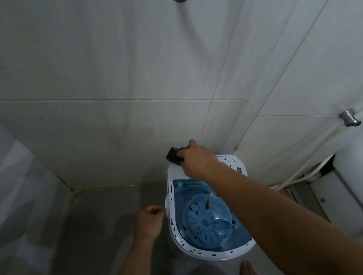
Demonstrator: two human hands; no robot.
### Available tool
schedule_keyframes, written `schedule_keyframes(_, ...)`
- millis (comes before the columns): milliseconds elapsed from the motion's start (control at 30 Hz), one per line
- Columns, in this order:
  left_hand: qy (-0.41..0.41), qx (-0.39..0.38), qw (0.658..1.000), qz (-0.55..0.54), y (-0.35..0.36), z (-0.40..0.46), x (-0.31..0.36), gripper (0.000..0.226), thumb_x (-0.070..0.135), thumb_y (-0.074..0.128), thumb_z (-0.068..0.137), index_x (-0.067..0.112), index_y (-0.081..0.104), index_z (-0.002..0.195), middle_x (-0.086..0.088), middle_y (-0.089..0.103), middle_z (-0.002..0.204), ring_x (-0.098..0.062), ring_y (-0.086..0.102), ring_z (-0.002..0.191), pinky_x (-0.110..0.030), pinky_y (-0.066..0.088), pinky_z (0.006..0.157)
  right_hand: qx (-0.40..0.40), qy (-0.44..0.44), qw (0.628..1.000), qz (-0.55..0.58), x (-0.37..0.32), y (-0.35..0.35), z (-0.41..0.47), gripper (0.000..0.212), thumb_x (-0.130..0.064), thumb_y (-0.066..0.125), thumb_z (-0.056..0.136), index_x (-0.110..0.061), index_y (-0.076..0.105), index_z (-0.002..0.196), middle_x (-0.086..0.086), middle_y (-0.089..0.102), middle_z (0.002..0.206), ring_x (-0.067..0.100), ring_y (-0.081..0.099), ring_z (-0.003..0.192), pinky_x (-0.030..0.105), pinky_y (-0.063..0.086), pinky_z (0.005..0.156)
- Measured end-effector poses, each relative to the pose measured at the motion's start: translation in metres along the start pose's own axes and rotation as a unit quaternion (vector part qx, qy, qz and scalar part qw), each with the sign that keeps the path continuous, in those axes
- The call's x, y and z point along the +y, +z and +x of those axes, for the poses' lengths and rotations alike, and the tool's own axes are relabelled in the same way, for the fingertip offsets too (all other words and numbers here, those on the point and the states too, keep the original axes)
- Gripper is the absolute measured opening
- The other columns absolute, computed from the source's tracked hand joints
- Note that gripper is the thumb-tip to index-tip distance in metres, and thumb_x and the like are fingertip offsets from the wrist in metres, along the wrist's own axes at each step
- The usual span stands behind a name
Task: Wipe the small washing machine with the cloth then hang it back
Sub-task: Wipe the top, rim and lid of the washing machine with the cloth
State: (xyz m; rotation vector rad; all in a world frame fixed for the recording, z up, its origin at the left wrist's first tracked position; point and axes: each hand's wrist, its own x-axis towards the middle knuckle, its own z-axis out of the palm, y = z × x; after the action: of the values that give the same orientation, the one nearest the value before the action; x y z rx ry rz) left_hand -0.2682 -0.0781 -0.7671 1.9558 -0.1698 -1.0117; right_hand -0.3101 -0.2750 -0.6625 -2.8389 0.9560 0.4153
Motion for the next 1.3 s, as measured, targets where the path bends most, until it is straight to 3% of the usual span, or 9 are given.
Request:
schedule_keyframes(133, 0.0, 0.003, 1.0, 0.001, -0.001, 0.003, -0.001, 0.013, 0.018, 0.07, 0.089, 0.024, 0.069, 0.078, 0.004, 0.071, 0.085, -0.016, 0.066, 0.087, -0.03, 0.048, 0.083, -0.005, -0.081, 0.996, -0.036, -0.014, 0.029, -0.024, 0.049, -0.023, 0.062, 0.094, -0.027, 0.051, 0.142, 0.014, 0.039, 0.133, 0.034, 0.057, 0.104, 0.047, 0.055, 0.082)
schedule_keyframes(233, 0.003, 0.008, 1.0, -0.008, -0.001, 0.003, -0.001, 0.015, 0.015, 0.071, 0.088, 0.024, 0.068, 0.075, 0.003, 0.071, 0.082, -0.017, 0.066, 0.084, -0.03, 0.049, 0.083, -0.031, -0.109, 0.993, 0.026, -0.011, 0.027, -0.027, 0.044, -0.029, 0.057, 0.098, -0.032, 0.053, 0.142, 0.011, 0.043, 0.128, 0.035, 0.06, 0.103, 0.045, 0.054, 0.083)
schedule_keyframes(433, 0.0, 0.0, 1.0, -0.004, -0.001, 0.001, -0.001, 0.012, 0.017, 0.069, 0.089, 0.024, 0.071, 0.08, 0.003, 0.073, 0.087, -0.016, 0.066, 0.087, -0.036, 0.052, 0.087, 0.085, 0.022, 0.991, 0.102, 0.013, 0.021, -0.021, 0.042, -0.037, 0.049, 0.102, -0.025, 0.051, 0.142, 0.012, 0.042, 0.127, 0.034, 0.057, 0.103, 0.045, 0.055, 0.084)
schedule_keyframes(500, -0.001, -0.002, 1.0, 0.001, -0.002, 0.001, -0.001, 0.01, 0.018, 0.069, 0.09, 0.024, 0.071, 0.081, 0.003, 0.073, 0.088, -0.016, 0.066, 0.088, -0.038, 0.053, 0.088, 0.091, 0.029, 0.991, 0.092, 0.009, 0.028, -0.025, 0.042, -0.038, 0.045, 0.104, -0.023, 0.048, 0.142, 0.013, 0.039, 0.13, 0.034, 0.054, 0.108, 0.046, 0.055, 0.086)
schedule_keyframes(700, 0.001, 0.002, 1.0, 0.016, -0.001, 0.002, -0.002, 0.01, 0.021, 0.069, 0.09, 0.026, 0.069, 0.081, 0.004, 0.073, 0.088, -0.016, 0.067, 0.088, -0.036, 0.053, 0.087, 0.058, -0.137, 0.989, -0.003, -0.002, 0.048, -0.039, 0.047, -0.027, 0.053, 0.099, -0.029, 0.044, 0.144, 0.013, 0.04, 0.13, 0.031, 0.049, 0.108, 0.05, 0.055, 0.081)
schedule_keyframes(900, -0.004, -0.002, 1.0, 0.012, 0.0, 0.003, 0.0, 0.011, 0.018, 0.069, 0.09, 0.022, 0.07, 0.08, 0.002, 0.073, 0.086, -0.018, 0.067, 0.087, -0.039, 0.053, 0.09, 0.117, -0.029, 0.992, 0.036, 0.011, 0.041, -0.038, 0.052, -0.02, 0.055, 0.097, -0.025, 0.042, 0.148, 0.014, 0.039, 0.133, 0.031, 0.05, 0.108, 0.047, 0.056, 0.082)
schedule_keyframes(1033, -0.003, -0.003, 1.0, 0.016, -0.001, 0.003, -0.001, 0.009, 0.02, 0.07, 0.089, 0.024, 0.07, 0.081, 0.001, 0.073, 0.089, -0.018, 0.067, 0.09, -0.041, 0.053, 0.092, 0.094, -0.101, 0.99, 0.031, 0.01, 0.05, -0.046, 0.055, -0.024, 0.056, 0.098, -0.028, 0.037, 0.15, 0.014, 0.04, 0.133, 0.03, 0.05, 0.109, 0.047, 0.055, 0.085)
schedule_keyframes(1167, -0.001, 0.003, 1.0, 0.008, -0.001, 0.003, 0.0, 0.009, 0.018, 0.072, 0.088, 0.022, 0.072, 0.08, -0.001, 0.075, 0.088, -0.02, 0.068, 0.089, -0.041, 0.053, 0.091, 0.123, -0.074, 0.99, 0.015, 0.01, 0.052, -0.042, 0.062, -0.02, 0.061, 0.094, -0.027, 0.038, 0.15, 0.016, 0.04, 0.133, 0.032, 0.05, 0.107, 0.05, 0.055, 0.084)
schedule_keyframes(1300, -0.007, 0.005, 1.0, 0.0, -0.001, 0.004, 0.0, 0.011, 0.014, 0.072, 0.087, 0.02, 0.071, 0.078, -0.004, 0.074, 0.086, -0.024, 0.068, 0.089, -0.039, 0.053, 0.089, 0.093, -0.166, 0.982, -0.01, 0.001, 0.055, -0.045, 0.06, -0.019, 0.06, 0.093, -0.032, 0.041, 0.148, 0.014, 0.042, 0.13, 0.031, 0.048, 0.105, 0.047, 0.049, 0.081)
